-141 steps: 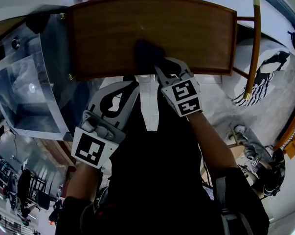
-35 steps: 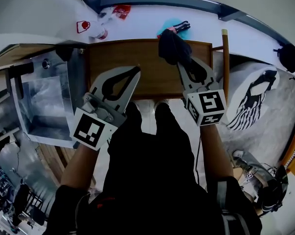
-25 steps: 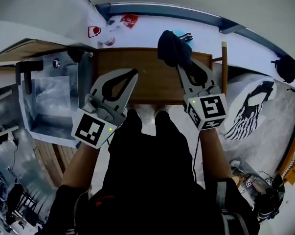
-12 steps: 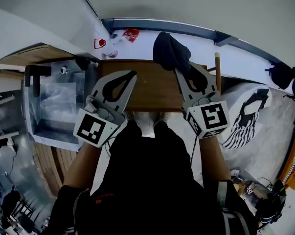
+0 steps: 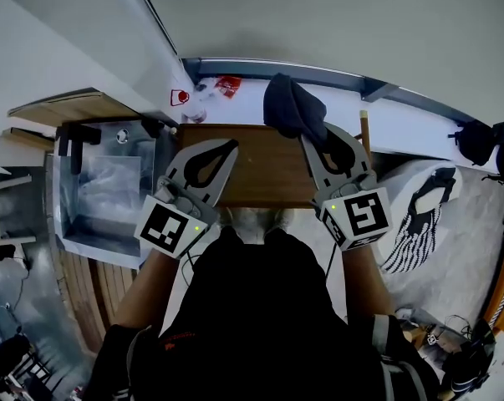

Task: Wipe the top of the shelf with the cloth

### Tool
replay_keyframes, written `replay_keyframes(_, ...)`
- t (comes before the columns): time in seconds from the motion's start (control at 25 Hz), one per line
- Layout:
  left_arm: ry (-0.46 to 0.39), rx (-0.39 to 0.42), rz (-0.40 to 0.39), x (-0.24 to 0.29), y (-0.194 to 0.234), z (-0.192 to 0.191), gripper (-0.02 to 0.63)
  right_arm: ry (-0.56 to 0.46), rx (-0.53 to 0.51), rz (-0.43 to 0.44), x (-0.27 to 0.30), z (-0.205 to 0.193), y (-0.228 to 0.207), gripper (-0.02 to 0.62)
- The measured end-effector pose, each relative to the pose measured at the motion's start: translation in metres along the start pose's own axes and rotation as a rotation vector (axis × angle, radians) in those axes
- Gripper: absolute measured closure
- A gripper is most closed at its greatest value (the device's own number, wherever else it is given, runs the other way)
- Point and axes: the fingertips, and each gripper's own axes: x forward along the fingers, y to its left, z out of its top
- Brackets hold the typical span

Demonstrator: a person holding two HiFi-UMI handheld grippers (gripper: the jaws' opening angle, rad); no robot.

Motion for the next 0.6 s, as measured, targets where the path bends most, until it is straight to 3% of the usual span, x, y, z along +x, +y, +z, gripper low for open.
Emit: replay_keyframes(0.6, -0.014, 0.036, 0.030, -0.018, 0.009, 0.020, 0.588, -0.058, -0.025, -0.009, -0.022, 0.030, 0.006, 0.509)
